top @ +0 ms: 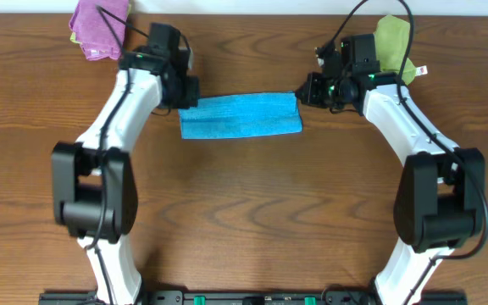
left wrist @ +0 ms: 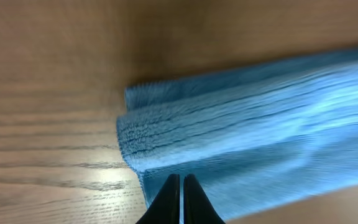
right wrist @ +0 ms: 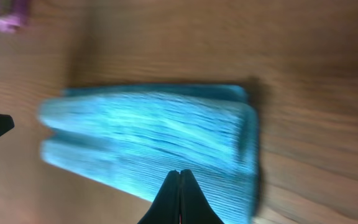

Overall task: Fold the cloth
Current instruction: 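Grasp the folded strip's left and right ends with both grippers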

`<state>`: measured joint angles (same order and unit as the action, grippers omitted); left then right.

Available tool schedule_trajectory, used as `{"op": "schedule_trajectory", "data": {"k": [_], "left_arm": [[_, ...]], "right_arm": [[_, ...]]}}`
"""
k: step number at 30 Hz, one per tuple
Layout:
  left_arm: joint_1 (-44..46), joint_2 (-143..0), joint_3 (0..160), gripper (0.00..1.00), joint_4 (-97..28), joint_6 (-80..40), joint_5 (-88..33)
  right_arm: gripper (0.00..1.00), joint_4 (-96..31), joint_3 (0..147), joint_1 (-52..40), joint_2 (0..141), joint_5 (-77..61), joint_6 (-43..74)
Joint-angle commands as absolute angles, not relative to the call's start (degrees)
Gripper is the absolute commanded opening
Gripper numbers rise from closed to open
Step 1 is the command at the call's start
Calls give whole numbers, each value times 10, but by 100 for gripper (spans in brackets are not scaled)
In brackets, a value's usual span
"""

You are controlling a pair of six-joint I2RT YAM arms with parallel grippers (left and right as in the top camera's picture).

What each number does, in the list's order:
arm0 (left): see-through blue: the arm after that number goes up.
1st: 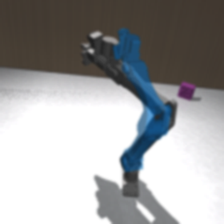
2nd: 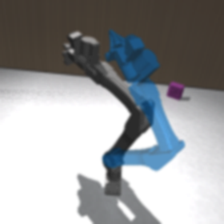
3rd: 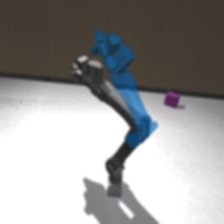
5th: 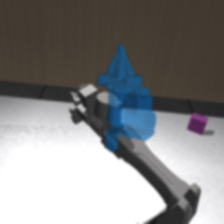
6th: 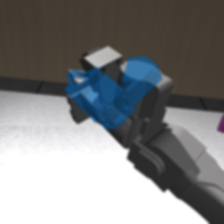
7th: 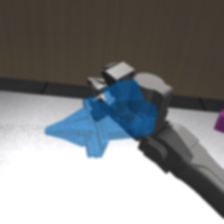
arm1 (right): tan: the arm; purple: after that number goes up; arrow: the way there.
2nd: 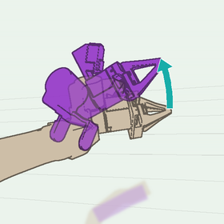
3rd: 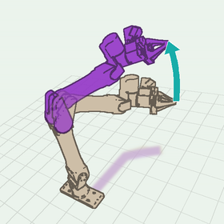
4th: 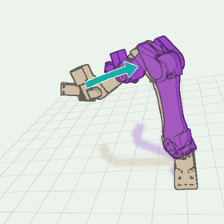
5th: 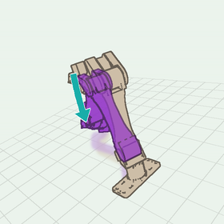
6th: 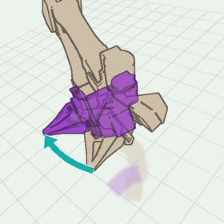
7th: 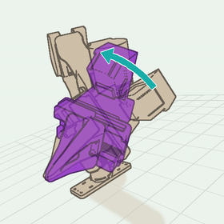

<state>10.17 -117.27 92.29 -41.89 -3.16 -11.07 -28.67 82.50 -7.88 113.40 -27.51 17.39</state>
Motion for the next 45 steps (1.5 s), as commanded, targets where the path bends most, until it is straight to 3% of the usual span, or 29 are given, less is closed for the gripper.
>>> {"op": "schedule_trajectory", "data": {"k": [1,16,19,20,26,31,35,45], "left_arm": [[103,-1202,915,6,-419,-34,-69],[107,-1263,911,6,-387,-65,-75],[112,-1274,911,6,-390,-65,-75],[114,-1278,911,6,-390,-65,-75],[123,-1283,911,6,-400,-64,-75],[124,-1283,911,5,-409,-63,-75],[124,-1283,911,6,-408,-63,-75],[124,-1283,911,5,-409,-64,-76]], "right_arm": [[1,-296,825,-74,1138,-238,136],[2,-303,825,-68,1138,-233,121],[29,-303,825,-68,1139,-233,118],[51,-303,825,-68,1141,-234,119],[79,-289,825,-45,1187,-350,121],[85,-279,825,-6,1233,-462,139],[87,-276,825,-6,1241,-465,139],[83,-265,825,-20,1297,-474,156]]}}
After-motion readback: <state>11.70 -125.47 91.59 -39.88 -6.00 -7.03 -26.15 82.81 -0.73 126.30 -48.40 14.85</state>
